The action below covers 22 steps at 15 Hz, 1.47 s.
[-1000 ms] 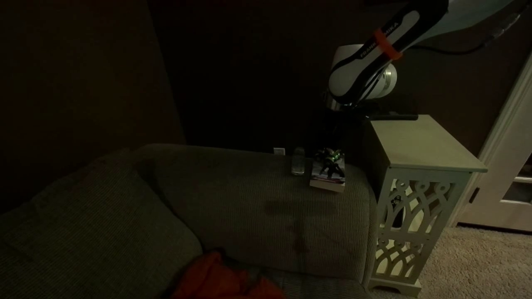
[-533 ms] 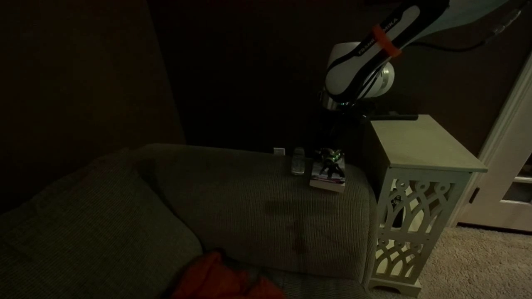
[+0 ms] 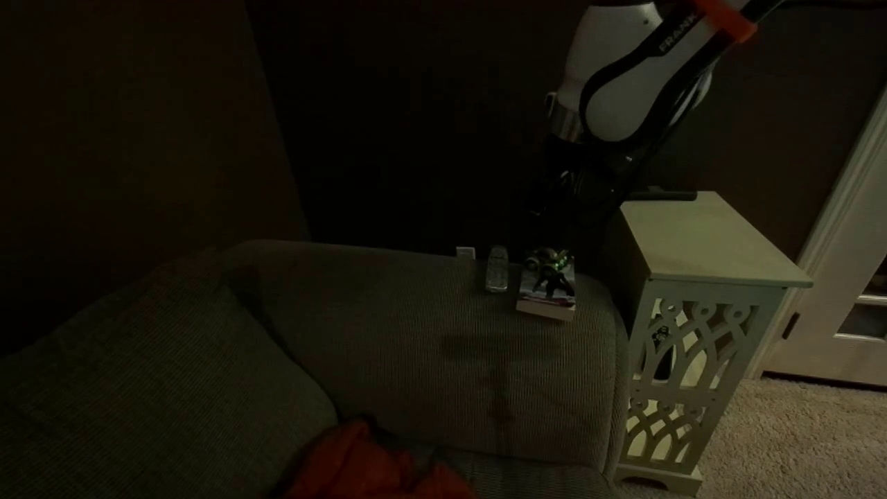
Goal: Put the toy car on top of the book on the armrest.
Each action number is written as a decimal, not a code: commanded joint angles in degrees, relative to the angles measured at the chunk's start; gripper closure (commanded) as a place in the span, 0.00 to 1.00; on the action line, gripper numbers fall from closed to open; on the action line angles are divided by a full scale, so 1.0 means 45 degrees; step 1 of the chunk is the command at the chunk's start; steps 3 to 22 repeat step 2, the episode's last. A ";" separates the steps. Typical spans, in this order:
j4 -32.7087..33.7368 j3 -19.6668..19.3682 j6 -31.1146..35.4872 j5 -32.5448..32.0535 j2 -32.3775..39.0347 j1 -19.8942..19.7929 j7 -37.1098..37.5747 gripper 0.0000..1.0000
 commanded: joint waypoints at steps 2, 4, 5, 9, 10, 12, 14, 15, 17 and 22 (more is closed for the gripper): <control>-0.2335 -0.2970 0.0023 -0.2029 -0.2033 0.2542 0.4112 0.00; -0.2335 -0.2970 0.0023 -0.2029 -0.2033 0.2542 0.4112 0.00; -0.2335 -0.2970 0.0023 -0.2029 -0.2033 0.2542 0.4112 0.00; -0.2335 -0.2970 0.0023 -0.2029 -0.2033 0.2542 0.4112 0.00; -0.2335 -0.2970 0.0023 -0.2029 -0.2033 0.2542 0.4112 0.00; -0.2335 -0.2970 0.0023 -0.2029 -0.2033 0.2542 0.4112 0.00; -0.2335 -0.2970 0.0023 -0.2029 -0.2033 0.2542 0.4112 0.00; -0.2335 -0.2970 0.0023 -0.2029 -0.2033 0.2542 0.4112 0.00; -0.2335 -0.2970 0.0023 -0.2029 -0.2033 0.2542 0.4112 0.00; -0.2335 -0.2970 0.0023 -0.2029 -0.2033 0.2542 0.4112 0.00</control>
